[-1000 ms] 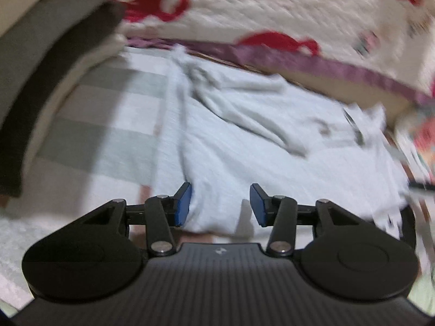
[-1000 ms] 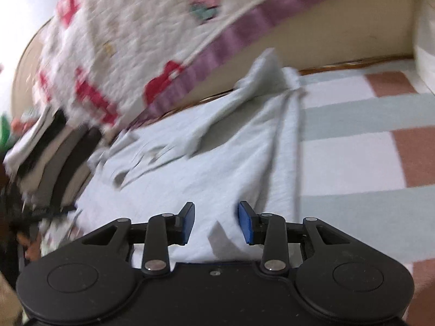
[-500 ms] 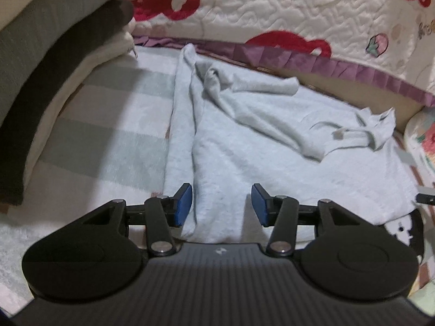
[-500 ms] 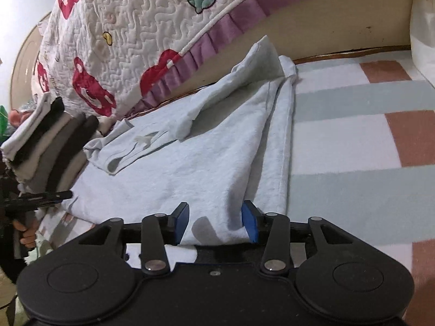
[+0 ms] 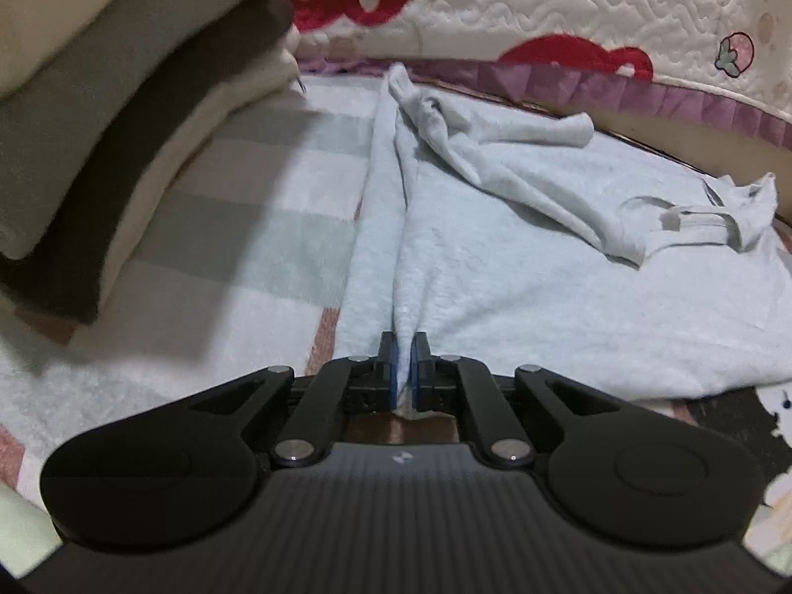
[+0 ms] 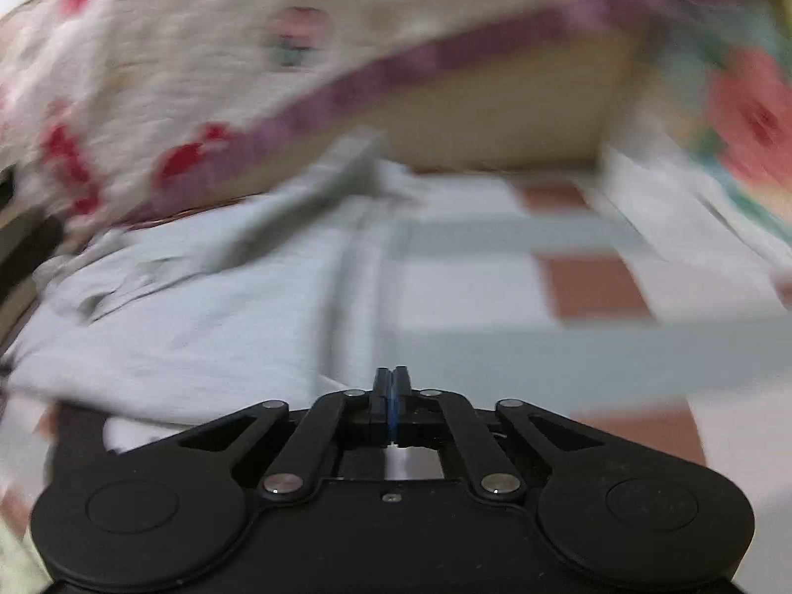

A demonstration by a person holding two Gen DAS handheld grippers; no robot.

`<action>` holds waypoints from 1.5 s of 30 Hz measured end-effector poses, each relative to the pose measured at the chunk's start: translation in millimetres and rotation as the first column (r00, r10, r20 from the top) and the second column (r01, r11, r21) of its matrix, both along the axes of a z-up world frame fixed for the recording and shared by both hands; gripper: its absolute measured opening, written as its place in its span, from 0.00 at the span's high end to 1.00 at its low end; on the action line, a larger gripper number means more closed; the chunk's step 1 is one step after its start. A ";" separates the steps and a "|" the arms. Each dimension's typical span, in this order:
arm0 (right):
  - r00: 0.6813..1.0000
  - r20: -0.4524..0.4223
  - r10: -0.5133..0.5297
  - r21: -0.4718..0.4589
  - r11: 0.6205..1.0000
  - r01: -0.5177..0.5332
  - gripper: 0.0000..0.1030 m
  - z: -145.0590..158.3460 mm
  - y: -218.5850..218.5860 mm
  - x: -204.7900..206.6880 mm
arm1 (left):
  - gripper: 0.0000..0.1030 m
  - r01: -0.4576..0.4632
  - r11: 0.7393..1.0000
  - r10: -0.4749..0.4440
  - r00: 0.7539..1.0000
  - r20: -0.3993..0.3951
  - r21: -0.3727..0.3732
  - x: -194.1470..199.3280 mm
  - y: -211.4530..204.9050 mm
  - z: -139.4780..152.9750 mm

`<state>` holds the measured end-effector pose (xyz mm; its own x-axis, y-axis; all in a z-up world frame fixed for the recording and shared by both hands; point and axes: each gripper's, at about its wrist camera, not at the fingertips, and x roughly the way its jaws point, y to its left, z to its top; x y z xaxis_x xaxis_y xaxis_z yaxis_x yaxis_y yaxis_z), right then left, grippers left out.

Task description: Fold clothes

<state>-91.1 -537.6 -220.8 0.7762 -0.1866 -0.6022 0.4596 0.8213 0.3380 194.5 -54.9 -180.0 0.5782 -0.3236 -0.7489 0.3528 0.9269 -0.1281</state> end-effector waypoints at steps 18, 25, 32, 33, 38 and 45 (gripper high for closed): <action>0.893 0.090 -0.442 0.746 0.623 0.233 0.48 -42.7 -11.3 9.1 | 0.55 -0.413 0.809 0.280 0.896 -0.344 -0.418 -0.5 47.3 -15.3; 0.918 0.223 -0.329 0.552 0.818 0.160 0.90 -16.8 13.8 15.7 | 0.75 -0.382 0.853 0.337 0.923 -0.185 -0.356 -7.2 30.5 -10.8; 0.964 0.170 -0.206 0.255 0.954 0.159 0.91 5.7 27.9 21.6 | 0.74 -0.354 0.863 0.308 0.934 -0.182 -0.361 -3.1 27.3 -11.0; 0.964 0.166 -0.208 0.256 0.953 0.162 0.90 3.8 27.4 21.4 | 0.74 -0.358 0.861 0.309 0.932 -0.187 -0.361 -3.5 27.6 -11.5; 0.951 0.156 -0.265 0.347 0.917 0.199 0.79 -12.6 18.7 7.7 | 0.72 -0.277 0.944 0.260 0.959 -0.113 -0.178 -5.3 8.4 -9.1; 0.944 0.186 -0.272 0.436 0.884 0.169 0.48 -23.6 18.4 6.7 | 0.84 -0.326 0.891 0.280 0.943 -0.180 -0.317 5.3 17.8 -18.1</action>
